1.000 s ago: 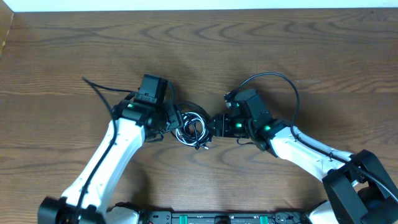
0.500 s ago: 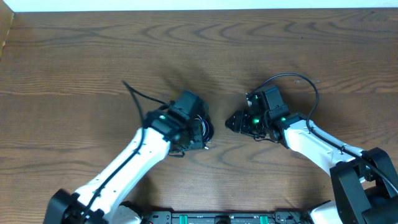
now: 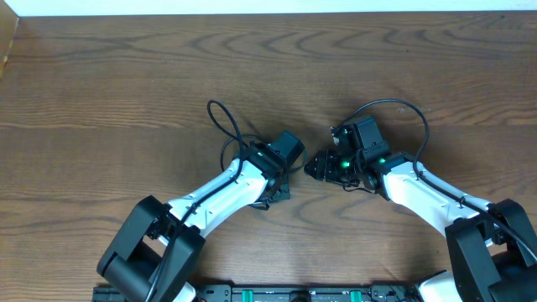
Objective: Untangle cables
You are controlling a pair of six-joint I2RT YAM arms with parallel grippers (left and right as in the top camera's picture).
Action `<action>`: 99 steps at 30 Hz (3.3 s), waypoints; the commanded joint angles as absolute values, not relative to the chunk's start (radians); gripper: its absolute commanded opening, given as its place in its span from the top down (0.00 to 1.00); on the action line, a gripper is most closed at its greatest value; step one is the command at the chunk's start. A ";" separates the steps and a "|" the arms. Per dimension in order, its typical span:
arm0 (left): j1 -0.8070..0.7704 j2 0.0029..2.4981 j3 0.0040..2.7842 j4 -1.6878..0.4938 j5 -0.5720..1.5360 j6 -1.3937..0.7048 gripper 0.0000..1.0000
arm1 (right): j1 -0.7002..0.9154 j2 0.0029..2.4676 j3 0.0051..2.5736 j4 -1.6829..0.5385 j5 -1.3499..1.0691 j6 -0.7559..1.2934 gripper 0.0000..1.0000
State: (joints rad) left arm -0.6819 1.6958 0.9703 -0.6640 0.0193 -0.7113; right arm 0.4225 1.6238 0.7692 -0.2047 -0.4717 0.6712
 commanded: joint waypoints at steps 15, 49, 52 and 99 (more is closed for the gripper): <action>-0.146 1.330 0.955 -0.660 0.910 -0.413 0.93 | 0.298 1.627 0.772 0.136 -0.998 0.805 0.48; -0.156 1.339 0.953 -0.599 1.264 0.239 0.93 | 0.436 1.627 0.772 0.411 -0.965 1.195 0.82; -0.156 1.339 0.953 -0.599 1.219 0.238 0.93 | 0.436 1.627 0.772 0.411 -0.963 1.195 0.99; -0.156 1.586 0.953 -0.558 0.518 -0.282 0.92 | 0.440 1.627 0.771 0.123 -0.697 0.859 0.43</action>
